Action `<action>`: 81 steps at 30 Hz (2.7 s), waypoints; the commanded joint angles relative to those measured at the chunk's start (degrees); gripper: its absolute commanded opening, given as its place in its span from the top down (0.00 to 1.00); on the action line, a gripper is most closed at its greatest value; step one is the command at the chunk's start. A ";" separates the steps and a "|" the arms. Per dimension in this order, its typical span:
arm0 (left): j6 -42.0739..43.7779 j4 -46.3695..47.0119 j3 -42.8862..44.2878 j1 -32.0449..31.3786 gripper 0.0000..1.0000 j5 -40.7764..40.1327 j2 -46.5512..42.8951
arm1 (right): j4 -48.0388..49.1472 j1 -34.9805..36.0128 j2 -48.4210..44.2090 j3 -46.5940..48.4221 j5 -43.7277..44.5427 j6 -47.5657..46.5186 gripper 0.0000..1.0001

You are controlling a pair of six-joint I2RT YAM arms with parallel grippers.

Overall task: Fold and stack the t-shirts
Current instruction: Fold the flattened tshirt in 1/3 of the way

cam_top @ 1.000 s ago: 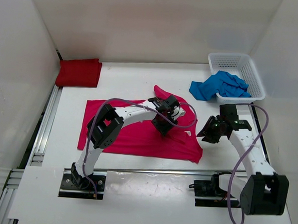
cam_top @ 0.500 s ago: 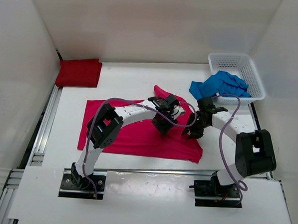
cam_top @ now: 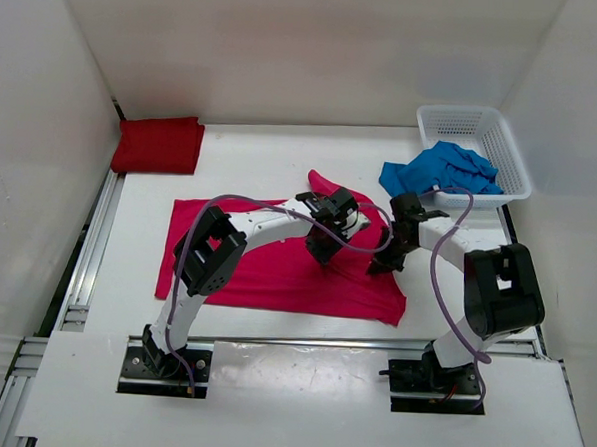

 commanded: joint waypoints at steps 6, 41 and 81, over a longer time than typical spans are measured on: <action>0.10 -0.25 2.33 0.92 0.89 1.54 -0.11 | -1.88 0.23 -0.50 11.15 0.84 0.00 1.00; 0.10 -1.31 4.79 2.60 0.32 -15.16 1.39 | -0.31 -7.58 13.93 19.68 -11.46 5.01 0.76; 0.10 -2.10 22.63 -4.79 0.41 -2.76 12.01 | -0.22 -9.17 -19.30 -18.37 -3.02 4.67 0.97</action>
